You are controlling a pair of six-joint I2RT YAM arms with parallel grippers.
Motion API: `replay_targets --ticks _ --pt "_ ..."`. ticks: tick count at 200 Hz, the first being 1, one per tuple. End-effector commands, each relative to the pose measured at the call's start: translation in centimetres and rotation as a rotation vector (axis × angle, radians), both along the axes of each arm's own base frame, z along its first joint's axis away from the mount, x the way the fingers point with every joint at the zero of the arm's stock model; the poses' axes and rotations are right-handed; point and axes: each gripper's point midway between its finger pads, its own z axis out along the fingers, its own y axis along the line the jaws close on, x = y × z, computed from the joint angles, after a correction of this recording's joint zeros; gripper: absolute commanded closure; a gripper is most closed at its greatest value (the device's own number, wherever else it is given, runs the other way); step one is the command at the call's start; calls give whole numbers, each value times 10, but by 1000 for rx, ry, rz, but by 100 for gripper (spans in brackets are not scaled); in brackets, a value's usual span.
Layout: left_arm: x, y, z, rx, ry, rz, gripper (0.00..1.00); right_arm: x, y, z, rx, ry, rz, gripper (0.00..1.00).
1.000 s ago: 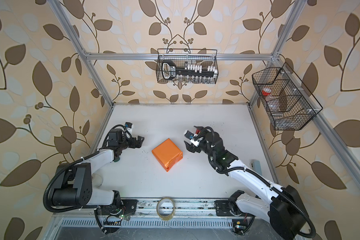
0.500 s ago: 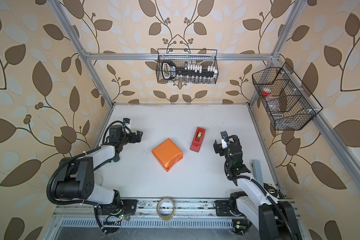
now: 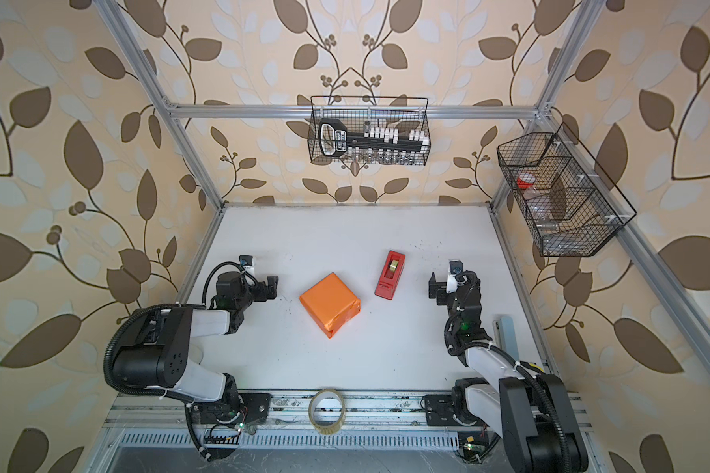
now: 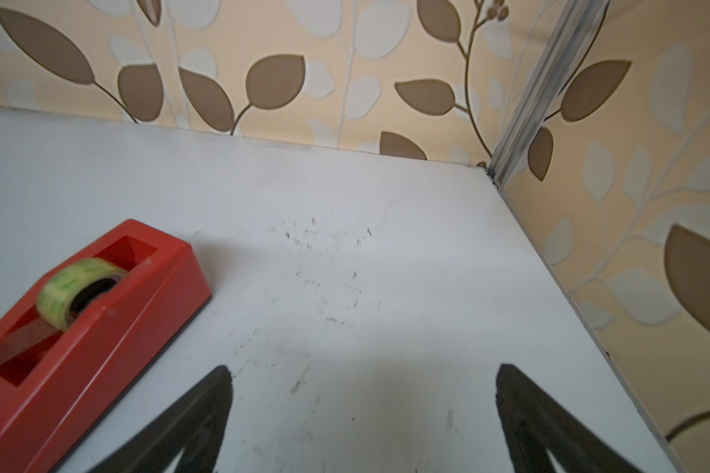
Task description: Wrap the gift box in paper
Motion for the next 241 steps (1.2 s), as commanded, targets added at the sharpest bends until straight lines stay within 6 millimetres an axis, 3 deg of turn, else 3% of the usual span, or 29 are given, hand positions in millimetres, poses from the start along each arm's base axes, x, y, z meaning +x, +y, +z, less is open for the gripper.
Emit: replay_targets --ticks 1,28,61,194,218,241 --pt "15 10 28 -1 -129 42 1 1 0 7 45 -58 -6 0" --pt "15 13 28 -21 -136 41 1 7 -8 4 93 -83 -50 0" --pt "15 13 29 -21 -136 42 1 15 -8 -16 91 -48 -52 0" --pt "14 13 29 -22 -138 41 1 16 -9 -17 94 -42 -56 0" --pt "14 12 30 -23 -147 39 1 20 3 -19 88 -19 16 0" --pt "-3 5 41 -37 -255 -15 1 18 3 -18 89 -29 17 0"
